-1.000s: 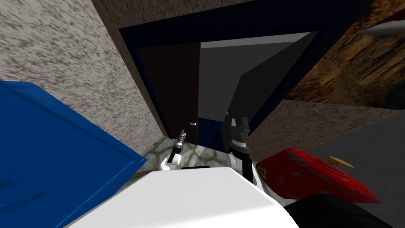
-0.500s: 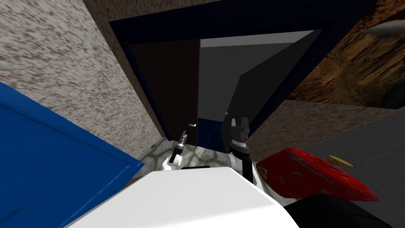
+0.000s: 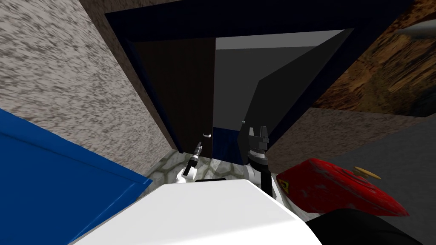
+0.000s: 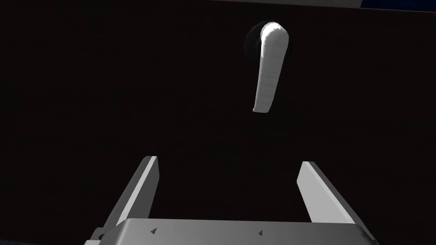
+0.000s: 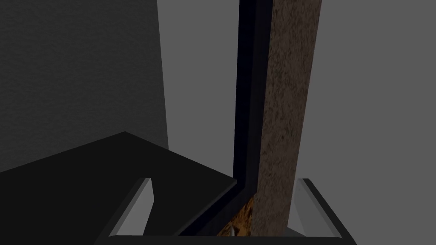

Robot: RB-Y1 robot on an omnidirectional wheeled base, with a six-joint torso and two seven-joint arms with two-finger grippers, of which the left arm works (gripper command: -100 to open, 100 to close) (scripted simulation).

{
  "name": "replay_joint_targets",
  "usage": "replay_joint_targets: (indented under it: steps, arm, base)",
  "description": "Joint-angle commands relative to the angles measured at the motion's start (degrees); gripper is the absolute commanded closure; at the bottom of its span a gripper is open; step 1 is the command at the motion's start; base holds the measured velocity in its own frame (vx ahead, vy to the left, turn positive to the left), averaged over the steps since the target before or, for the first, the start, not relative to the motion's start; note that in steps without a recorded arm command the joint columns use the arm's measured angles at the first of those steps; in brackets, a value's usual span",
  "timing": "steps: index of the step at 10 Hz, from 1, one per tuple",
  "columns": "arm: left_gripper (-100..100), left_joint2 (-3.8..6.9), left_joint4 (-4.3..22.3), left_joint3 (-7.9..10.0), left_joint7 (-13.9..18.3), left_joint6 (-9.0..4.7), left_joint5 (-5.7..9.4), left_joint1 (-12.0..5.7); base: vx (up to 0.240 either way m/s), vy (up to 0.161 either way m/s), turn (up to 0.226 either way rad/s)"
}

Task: Push the door open

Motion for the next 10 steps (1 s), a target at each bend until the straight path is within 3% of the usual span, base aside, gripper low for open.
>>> replay_joint_targets:
  steps: [1, 6, 10]
  arm:
    - [-100, -0.45, 2.58, -0.17, -0.30, -0.49, -0.01, -0.90]
    - [-100, -1.76, 10.20, -0.69, -0.85, -1.55, 0.02, -3.82]
    - [-100, -2.18, 12.07, -0.82, -0.99, -1.81, 0.03, -4.53]
  base:
    - [0.078, 0.049, -0.049]
    - [0.076, 0.044, -0.048]
    - [0.043, 0.020, -0.017]
